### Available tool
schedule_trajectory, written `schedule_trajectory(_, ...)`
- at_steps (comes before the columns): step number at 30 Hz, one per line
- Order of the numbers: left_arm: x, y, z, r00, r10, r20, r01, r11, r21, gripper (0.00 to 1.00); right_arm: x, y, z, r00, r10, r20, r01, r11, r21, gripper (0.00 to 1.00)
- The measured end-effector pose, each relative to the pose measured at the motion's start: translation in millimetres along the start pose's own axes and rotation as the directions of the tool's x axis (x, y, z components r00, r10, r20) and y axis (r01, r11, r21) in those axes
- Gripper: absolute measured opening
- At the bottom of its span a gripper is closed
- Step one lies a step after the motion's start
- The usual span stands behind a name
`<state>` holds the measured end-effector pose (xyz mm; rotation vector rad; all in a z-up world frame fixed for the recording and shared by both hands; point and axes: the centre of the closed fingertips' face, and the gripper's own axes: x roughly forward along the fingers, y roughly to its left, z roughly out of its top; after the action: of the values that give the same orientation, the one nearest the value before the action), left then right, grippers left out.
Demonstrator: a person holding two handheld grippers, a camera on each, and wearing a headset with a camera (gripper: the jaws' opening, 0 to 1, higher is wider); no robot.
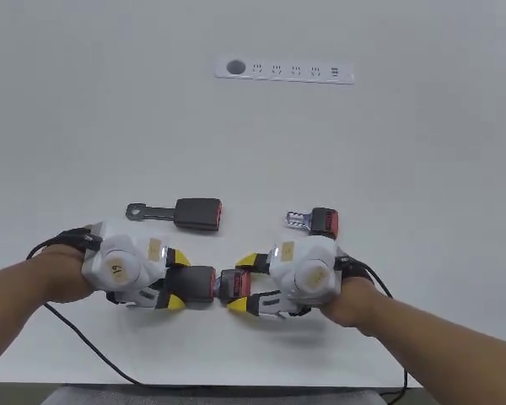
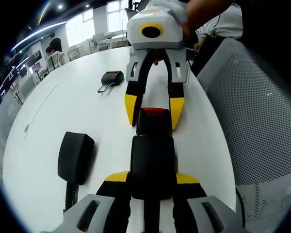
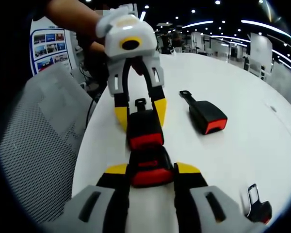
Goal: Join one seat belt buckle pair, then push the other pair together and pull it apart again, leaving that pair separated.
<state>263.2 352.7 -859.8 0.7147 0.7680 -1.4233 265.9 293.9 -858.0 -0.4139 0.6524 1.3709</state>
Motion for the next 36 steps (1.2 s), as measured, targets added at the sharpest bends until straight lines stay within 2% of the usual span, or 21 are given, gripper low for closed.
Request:
schedule_trajectory(28,-0.8,2.0,0.2,0.9951,0.004,0.098,-0.002,1.000,-0.025,0.33,-2.0,-1.0,-0.2,0.9979,-0.007,0.065,0.008,1.000,-0.015,0.34)
schedule_trajectory(36,-1.0,0.7,4.7,0.9943,-0.006,0.106,0.008,1.000,-0.021,0.33,-2.0,-0.8,0.1,0.9975,-0.009,0.070,0.010,1.000,-0.012,0.34)
